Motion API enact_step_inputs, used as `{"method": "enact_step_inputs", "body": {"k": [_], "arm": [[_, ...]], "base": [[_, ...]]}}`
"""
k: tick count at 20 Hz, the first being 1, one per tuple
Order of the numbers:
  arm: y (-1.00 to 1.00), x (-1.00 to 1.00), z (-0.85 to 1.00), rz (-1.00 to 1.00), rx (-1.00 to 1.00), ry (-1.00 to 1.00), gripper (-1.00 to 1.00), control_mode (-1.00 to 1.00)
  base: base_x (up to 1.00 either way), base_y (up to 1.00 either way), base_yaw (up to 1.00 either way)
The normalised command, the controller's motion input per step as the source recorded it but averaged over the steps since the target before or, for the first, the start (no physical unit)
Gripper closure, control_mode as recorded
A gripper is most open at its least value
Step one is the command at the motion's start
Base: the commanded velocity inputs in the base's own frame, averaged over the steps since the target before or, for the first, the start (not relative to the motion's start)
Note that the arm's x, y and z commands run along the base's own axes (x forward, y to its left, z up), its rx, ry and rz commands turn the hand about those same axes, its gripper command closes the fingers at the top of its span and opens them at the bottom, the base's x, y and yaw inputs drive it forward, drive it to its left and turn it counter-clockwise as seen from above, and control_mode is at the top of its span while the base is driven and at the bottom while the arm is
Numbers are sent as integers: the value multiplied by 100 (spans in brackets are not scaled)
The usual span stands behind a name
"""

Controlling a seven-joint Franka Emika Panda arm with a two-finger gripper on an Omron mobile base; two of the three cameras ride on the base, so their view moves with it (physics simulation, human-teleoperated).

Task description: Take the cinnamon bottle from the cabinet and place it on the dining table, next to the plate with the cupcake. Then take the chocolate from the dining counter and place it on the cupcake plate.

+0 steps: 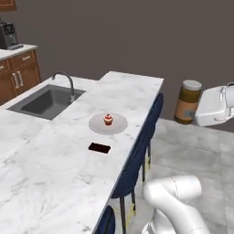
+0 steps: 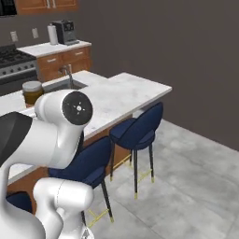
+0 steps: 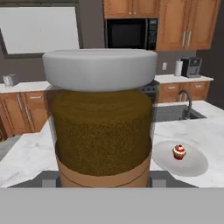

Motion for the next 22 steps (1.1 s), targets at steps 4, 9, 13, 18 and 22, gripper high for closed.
{"method": "enact_step_inputs", "body": {"k": [4, 9, 13, 18, 22], "arm": [[0, 0, 0, 0, 0, 0, 100, 100], [0, 0, 0, 0, 0, 0, 100, 100], [0, 0, 0, 0, 0, 0, 100, 100], [0, 0, 0, 0, 0, 0, 100, 100], [0, 0, 0, 0, 0, 0, 100, 100]], "base": [[32, -26, 50], [20, -39, 38], [15, -44, 36], [10, -42, 42], [2, -46, 40]]}}
